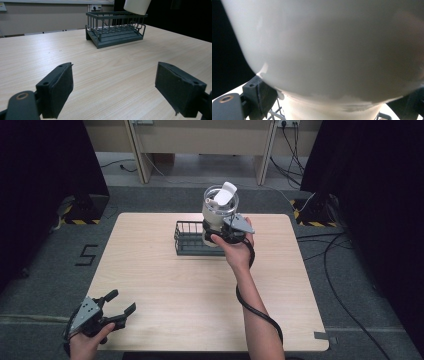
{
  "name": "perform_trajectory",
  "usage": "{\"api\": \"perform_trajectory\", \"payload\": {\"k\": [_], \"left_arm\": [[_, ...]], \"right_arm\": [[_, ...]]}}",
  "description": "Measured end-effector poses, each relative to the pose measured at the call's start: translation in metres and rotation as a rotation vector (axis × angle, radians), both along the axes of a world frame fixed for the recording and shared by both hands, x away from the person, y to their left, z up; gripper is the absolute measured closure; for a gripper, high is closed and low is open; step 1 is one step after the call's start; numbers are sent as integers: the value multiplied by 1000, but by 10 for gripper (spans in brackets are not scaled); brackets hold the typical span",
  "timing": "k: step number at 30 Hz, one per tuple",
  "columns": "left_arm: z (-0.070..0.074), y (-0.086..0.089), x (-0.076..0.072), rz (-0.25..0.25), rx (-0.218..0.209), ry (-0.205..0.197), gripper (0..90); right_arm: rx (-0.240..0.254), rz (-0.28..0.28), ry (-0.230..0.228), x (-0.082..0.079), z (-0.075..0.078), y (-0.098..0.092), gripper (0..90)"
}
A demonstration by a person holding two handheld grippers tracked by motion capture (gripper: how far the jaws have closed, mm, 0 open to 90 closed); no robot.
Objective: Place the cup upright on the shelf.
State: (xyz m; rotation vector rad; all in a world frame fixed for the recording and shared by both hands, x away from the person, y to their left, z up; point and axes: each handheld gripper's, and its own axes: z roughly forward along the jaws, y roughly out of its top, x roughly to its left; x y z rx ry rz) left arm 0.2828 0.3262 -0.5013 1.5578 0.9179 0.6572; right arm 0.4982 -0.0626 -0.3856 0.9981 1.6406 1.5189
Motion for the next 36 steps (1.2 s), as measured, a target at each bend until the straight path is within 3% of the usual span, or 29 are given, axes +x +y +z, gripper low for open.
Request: {"api": "perform_trajectory", "payload": {"k": [36], "left_arm": [[0,3,0,8,-7,2,144]], "right_arm": [[-19,-26,22,40,10,13,107]]}}
